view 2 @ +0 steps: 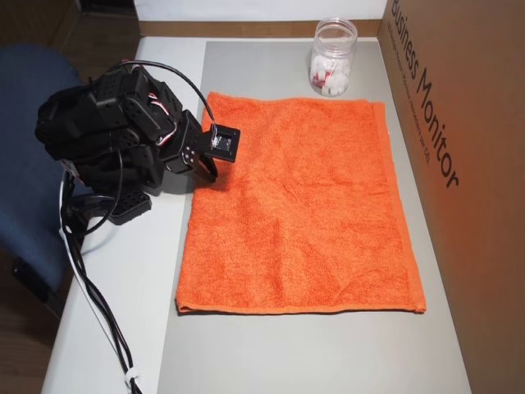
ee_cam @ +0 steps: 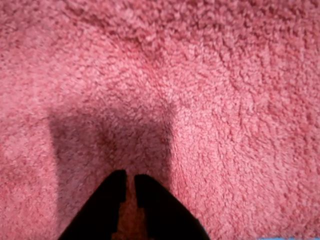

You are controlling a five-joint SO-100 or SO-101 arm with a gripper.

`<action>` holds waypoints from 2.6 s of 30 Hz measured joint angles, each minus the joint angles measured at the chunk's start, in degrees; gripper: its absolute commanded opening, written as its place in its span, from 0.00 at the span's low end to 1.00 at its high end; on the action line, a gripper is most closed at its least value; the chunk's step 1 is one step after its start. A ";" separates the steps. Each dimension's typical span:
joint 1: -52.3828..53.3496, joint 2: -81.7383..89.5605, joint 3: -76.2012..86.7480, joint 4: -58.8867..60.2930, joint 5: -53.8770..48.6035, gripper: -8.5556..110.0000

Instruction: Fold the blanket.

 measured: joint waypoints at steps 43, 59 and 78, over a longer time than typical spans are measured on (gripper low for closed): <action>-0.44 0.00 0.00 0.00 0.00 0.07; -0.35 -3.08 -2.81 0.70 0.00 0.07; 3.87 -29.71 -27.16 0.88 0.44 0.07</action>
